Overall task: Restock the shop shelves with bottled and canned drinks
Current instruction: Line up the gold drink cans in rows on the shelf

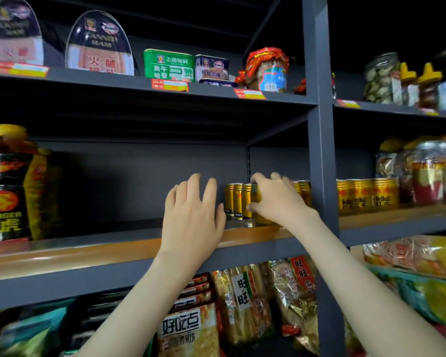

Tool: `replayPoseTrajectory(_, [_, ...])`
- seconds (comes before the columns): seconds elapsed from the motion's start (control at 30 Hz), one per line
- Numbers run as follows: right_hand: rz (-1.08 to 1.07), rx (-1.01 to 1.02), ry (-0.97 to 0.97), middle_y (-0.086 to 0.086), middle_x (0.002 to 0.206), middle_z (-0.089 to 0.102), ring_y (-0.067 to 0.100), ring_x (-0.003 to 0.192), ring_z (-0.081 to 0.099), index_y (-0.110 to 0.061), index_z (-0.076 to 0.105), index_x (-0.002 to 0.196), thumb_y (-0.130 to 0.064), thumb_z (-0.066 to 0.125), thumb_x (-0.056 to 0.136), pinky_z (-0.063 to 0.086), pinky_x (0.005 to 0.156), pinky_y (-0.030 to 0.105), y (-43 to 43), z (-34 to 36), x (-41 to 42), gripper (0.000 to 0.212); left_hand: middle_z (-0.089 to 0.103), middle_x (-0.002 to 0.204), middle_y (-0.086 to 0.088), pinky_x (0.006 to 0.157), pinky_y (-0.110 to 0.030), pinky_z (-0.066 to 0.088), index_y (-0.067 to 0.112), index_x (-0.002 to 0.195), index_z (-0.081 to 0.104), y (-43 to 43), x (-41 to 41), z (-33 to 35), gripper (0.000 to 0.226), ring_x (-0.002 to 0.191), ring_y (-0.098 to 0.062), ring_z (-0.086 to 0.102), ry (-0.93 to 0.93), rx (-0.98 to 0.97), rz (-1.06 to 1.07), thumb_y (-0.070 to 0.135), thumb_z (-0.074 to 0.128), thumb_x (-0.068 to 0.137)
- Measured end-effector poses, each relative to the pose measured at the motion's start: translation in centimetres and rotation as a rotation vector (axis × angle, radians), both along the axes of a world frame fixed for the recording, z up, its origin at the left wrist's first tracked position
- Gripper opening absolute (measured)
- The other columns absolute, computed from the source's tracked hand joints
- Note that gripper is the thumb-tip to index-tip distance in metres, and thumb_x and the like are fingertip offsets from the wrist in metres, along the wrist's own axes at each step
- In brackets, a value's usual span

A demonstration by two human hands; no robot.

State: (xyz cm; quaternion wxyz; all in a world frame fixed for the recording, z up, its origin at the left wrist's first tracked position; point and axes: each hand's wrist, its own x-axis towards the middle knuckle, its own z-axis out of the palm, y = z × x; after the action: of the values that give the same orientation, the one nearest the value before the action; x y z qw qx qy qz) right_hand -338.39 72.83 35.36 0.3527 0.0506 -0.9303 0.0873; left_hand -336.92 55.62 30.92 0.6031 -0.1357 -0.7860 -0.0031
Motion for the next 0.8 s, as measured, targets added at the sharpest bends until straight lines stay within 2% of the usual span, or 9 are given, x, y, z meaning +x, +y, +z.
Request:
replayPoseTrajectory(0.07, [0.167, -0.045, 0.066, 0.008, 0.140, 0.034, 0.026, 0.133, 0.029, -0.026, 0.036, 0.137, -0.031, 0.073, 0.083, 0.038, 0.102, 0.036, 0.1, -0.4, 0.4, 0.066, 0.059, 0.119, -0.023, 0.085, -0.047, 0.051, 0.004, 0.121, 0.059, -0.1, 0.0, -0.1, 0.043, 0.102, -0.039, 0.061, 0.015, 0.001, -0.010, 0.029, 0.057, 0.087])
replayPoseTrajectory(0.17, [0.310, 0.030, 0.262, 0.002, 0.137, 0.028, 0.018, 0.131, 0.025, -0.026, 0.039, 0.135, -0.020, 0.075, 0.081, 0.044, 0.092, 0.025, -0.3, -1.4, 1.0, 0.065, 0.060, 0.117, -0.024, 0.084, -0.048, 0.052, 0.002, 0.121, 0.059, -0.2, 0.0, -0.1, 0.048, 0.100, -0.040, 0.062, 0.014, 0.021, -0.046, 0.026, 0.070, 0.081])
replayPoseTrajectory(0.23, [0.364, 0.081, 0.450, 0.002, 0.135, 0.028, 0.019, 0.129, 0.025, -0.024, 0.041, 0.133, -0.013, 0.077, 0.079, 0.050, 0.094, 0.031, -0.4, -1.8, 1.4, 0.066, 0.060, 0.117, -0.024, 0.084, -0.048, 0.052, 0.002, 0.122, 0.058, -0.3, 0.2, 0.0, 0.048, 0.100, -0.040, 0.062, 0.031, 0.042, -0.096, 0.026, 0.067, 0.082])
replayPoseTrajectory(0.33, [0.397, 0.201, 0.776, 0.008, 0.134, 0.029, 0.027, 0.128, 0.030, -0.021, 0.038, 0.130, -0.006, 0.080, 0.073, 0.046, 0.097, 0.034, -0.4, -2.3, 2.7, 0.072, 0.057, 0.123, -0.021, 0.091, -0.049, 0.050, 0.002, 0.130, 0.052, -0.1, 1.3, -0.1, 0.053, 0.109, -0.038, 0.059, 0.073, 0.052, -0.207, 0.025, 0.063, 0.084])
replayPoseTrajectory(0.43, [0.434, 0.288, 0.959, 0.011, 0.132, 0.028, 0.030, 0.128, 0.032, -0.019, 0.037, 0.128, -0.012, 0.068, 0.083, 0.042, 0.103, 0.035, -0.5, -3.9, 5.9, 0.055, 0.050, 0.135, -0.018, 0.104, -0.050, 0.041, 0.005, 0.141, 0.038, 0.2, 2.8, -1.3, 0.066, 0.126, -0.033, 0.048, 0.120, 0.035, -0.376, 0.020, 0.067, 0.083])
replayPoseTrajectory(0.5, [0.476, 0.290, 0.977, 0.010, 0.130, 0.028, 0.030, 0.128, 0.032, -0.021, 0.036, 0.126, -0.018, 0.061, 0.089, 0.039, 0.108, 0.034, -0.4, -6.2, 8.0, 0.046, 0.043, 0.142, -0.017, 0.111, -0.049, 0.034, 0.009, 0.145, 0.028, 0.8, 4.0, -3.3, 0.071, 0.135, -0.030, 0.038, 0.115, 0.005, -0.516, 0.021, 0.063, 0.085])
replayPoseTrajectory(0.6, [0.562, 0.184, 0.915, 0.010, 0.127, 0.031, 0.031, 0.126, 0.035, -0.022, 0.037, 0.123, -0.014, 0.069, 0.085, 0.038, 0.109, 0.033, -0.1, -11.4, 10.6, 0.050, 0.035, 0.148, -0.019, 0.113, -0.050, 0.031, 0.006, 0.145, 0.023, 2.0, 5.4, -8.2, 0.079, 0.141, -0.030, 0.031, -0.015, -0.060, -0.750, 0.022, 0.071, 0.084])
replayPoseTrajectory(0.73, [0.685, -0.130, 0.655, 0.010, 0.126, 0.035, 0.029, 0.126, 0.039, -0.017, 0.041, 0.118, -0.008, 0.083, 0.073, 0.040, 0.107, 0.038, -1.1, -19.3, 13.6, 0.062, 0.041, 0.146, -0.011, 0.108, -0.051, 0.038, 0.005, 0.142, 0.033, 2.3, 6.3, -15.6, 0.078, 0.136, -0.027, 0.041, -0.452, 0.075, -1.060, 0.024, 0.076, 0.080])
replayPoseTrajectory(0.8, [0.684, -0.293, 0.461, 0.006, 0.128, 0.035, 0.019, 0.129, 0.036, -0.020, 0.041, 0.121, -0.007, 0.084, 0.071, 0.037, 0.109, 0.033, -1.6, -22.9, 14.6, 0.067, 0.049, 0.136, -0.007, 0.102, -0.044, 0.045, 0.024, 0.141, 0.029, 1.8, 7.0, -19.2, 0.079, 0.127, -0.022, 0.051, -0.650, 0.157, -1.145, 0.031, 0.074, 0.077])
